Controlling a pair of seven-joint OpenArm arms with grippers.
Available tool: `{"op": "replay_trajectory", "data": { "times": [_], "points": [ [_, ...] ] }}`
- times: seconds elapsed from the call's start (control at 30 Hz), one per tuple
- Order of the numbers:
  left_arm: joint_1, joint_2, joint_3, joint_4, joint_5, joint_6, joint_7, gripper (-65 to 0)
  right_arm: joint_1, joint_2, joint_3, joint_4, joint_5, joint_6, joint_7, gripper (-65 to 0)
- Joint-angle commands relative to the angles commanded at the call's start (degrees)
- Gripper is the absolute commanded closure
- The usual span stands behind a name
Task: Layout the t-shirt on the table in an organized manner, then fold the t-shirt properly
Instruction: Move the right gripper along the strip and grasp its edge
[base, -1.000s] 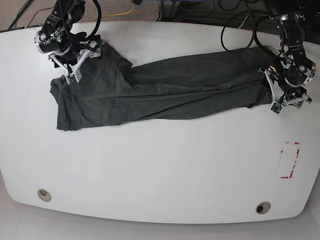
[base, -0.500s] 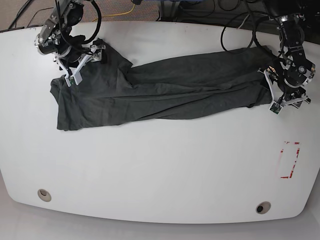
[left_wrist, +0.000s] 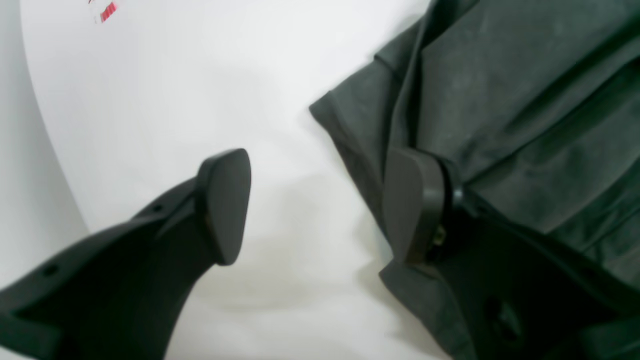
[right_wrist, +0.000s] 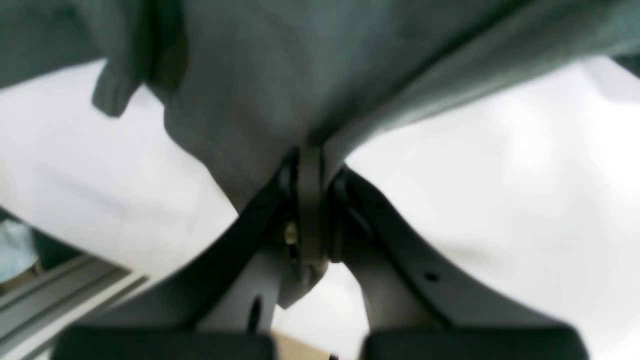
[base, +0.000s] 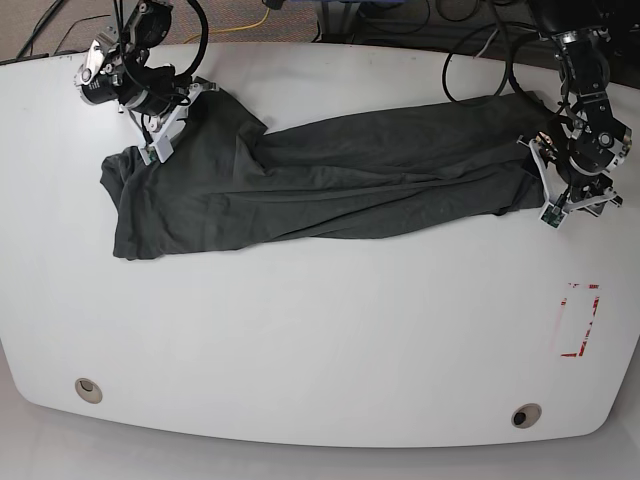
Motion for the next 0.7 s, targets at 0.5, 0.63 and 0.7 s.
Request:
{"op": "replay_trajectory", "data": {
  "times": [0.5, 0.63, 0.7],
  "points": [
    [-0.18, -0.18, 0.0, -2.29, 0.0, 0.0, 0.0, -39.7, 3.34, 2.29, 0.0, 4.22, 16.35, 0.0, 0.0, -1.9],
    [-0.09, -0.18, 0.0, -2.29, 0.0, 0.0, 0.0, -39.7, 6.24, 3.08, 0.0, 4.13, 18.99, 0.0, 0.0, -1.9],
    [0.0, -0.18, 0.0, -2.29, 0.09, 0.0, 0.0, -39.7, 7.47, 3.08, 0.0, 4.04, 19.08, 0.0, 0.0, -1.9]
  ]
}}
